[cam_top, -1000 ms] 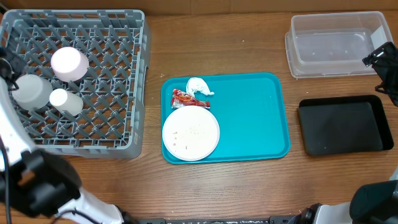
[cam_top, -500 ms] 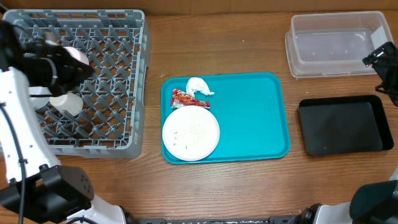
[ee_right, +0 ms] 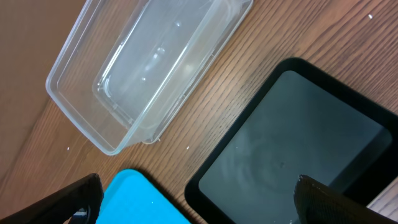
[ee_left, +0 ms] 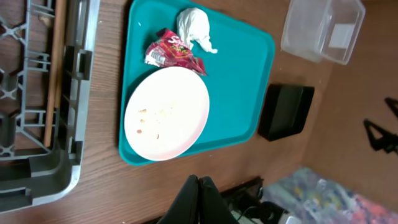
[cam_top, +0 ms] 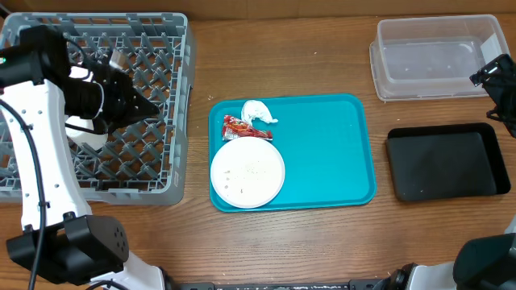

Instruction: Sort waste into correct bins and load items into the dishwasher

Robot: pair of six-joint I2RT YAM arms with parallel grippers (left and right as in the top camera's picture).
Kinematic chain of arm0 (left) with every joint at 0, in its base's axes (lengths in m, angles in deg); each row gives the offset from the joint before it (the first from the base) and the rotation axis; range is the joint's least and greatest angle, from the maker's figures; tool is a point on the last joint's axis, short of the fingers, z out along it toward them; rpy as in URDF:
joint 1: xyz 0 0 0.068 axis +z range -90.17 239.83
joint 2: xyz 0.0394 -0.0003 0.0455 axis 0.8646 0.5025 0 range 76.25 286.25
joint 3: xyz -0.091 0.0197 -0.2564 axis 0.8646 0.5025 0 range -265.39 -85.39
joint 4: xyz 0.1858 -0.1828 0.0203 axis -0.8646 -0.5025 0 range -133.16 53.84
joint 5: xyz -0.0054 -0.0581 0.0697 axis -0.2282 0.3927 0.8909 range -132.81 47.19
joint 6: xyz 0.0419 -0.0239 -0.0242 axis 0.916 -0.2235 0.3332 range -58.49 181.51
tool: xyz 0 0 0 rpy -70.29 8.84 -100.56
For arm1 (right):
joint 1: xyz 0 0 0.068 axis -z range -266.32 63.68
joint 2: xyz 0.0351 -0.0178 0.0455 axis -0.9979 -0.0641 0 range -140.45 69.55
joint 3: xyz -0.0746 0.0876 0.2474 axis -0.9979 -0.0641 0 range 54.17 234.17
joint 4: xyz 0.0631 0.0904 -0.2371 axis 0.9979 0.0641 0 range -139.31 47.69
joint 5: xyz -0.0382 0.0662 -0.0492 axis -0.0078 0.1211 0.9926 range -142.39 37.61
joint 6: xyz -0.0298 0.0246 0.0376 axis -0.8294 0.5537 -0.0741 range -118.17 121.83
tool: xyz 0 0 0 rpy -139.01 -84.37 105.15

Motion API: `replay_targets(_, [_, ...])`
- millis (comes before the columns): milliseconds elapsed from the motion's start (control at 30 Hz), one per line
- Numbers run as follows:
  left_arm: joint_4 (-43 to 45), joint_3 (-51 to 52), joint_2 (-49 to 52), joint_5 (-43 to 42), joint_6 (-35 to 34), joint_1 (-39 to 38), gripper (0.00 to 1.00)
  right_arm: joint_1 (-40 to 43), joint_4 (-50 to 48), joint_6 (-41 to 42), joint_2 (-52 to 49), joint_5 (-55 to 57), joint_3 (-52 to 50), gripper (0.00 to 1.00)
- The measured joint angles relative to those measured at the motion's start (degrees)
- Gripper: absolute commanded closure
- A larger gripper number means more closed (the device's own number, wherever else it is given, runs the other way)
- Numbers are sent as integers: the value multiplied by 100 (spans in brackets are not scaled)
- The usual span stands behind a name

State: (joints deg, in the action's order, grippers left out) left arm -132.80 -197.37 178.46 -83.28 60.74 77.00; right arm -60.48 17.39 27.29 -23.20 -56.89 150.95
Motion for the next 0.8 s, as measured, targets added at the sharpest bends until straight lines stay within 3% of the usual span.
replay_targets(200, [31,201,-566,232,122,-31,95,0,0,0,0,-2,0,0])
replay_targets(467, [538,1016,-2203,1025,-98,-31,91,0,0,0,0,-2,0,0])
replay_targets(500, [590,1202,-2302,1137,-144,-31,86,0,0,-4,0,-4,0,0])
replay_targets(567, [756,1749,-2393,1408,-275,-31,15,0,2,-2,0,0,0,0])
replay_targets(600, [918,1941,-2378,1464,-308,-31,0,0,2,-2,0,-4,0,0])
replay_targets(800, [1709,2940,-2144,1676,-404,-31,0,0,-4,-2,-2,-94,0,0])
